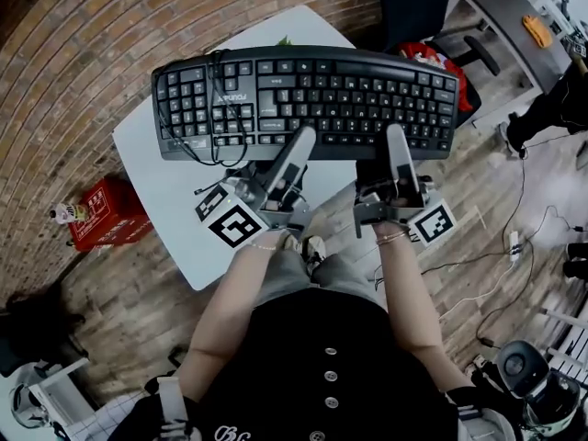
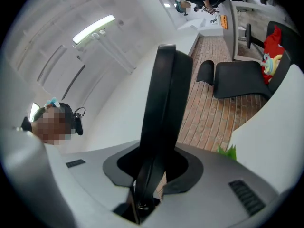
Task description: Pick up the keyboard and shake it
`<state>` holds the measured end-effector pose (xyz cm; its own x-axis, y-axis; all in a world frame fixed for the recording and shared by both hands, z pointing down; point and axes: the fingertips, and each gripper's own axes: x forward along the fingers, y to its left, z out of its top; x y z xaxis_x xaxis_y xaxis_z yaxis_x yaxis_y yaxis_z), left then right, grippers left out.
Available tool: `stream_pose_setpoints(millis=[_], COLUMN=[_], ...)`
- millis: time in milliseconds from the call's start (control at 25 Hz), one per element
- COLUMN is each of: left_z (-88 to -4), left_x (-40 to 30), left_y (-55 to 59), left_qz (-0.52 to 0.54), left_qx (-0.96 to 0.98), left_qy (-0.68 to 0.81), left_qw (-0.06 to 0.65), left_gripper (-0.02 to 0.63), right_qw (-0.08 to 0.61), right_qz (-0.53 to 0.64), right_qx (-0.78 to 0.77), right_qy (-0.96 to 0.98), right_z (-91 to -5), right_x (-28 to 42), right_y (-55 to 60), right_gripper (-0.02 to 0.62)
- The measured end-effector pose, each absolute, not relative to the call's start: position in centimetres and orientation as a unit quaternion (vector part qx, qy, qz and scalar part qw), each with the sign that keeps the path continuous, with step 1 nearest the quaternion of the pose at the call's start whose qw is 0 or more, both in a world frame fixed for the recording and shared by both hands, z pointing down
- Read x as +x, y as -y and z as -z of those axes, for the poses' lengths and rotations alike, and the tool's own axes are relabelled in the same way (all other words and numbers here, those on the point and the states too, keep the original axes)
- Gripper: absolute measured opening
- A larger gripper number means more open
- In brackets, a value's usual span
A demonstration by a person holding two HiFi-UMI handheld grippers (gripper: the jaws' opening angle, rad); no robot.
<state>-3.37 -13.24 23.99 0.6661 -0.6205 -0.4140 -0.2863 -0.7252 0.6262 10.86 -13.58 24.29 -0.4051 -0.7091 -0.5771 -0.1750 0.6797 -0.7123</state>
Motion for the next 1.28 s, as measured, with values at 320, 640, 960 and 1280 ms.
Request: stream_pose_setpoints(millis=[320, 640, 960, 1280], left_z=[-29.8, -35.5, -41.1, -45.4], left_x=[-3.7, -3.6, -3.1, -2.4], left_y=[12.1, 11.2, 9.8, 8.8], left_qz=[0.302, 0.276, 0.241, 0.211], left_qx=[0.848, 0.826, 0.796, 0.773], left_qy=[0.278, 0.292, 0.309, 0.325], left_qw=[0.335, 0.395, 0.461, 0.502], left_gripper=[0.118, 0.118, 0.118, 0.118], right_qw=[0.437, 0.413, 0.382, 0.354], right_qz=[0.33, 0.382, 0.432, 0.471], right_qx=[-0.315, -0.35, -0.386, -0.407], right_qy=[-0.775, -0.749, -0.72, -0.698], right_z=[-29.4, -35.2, -40.9, -45.5], right_x=[10.6, 10.6, 11.1, 11.8], right_y=[12.4, 11.3, 9.6, 8.8], right_gripper=[0.109, 0.109, 0.112, 0.115])
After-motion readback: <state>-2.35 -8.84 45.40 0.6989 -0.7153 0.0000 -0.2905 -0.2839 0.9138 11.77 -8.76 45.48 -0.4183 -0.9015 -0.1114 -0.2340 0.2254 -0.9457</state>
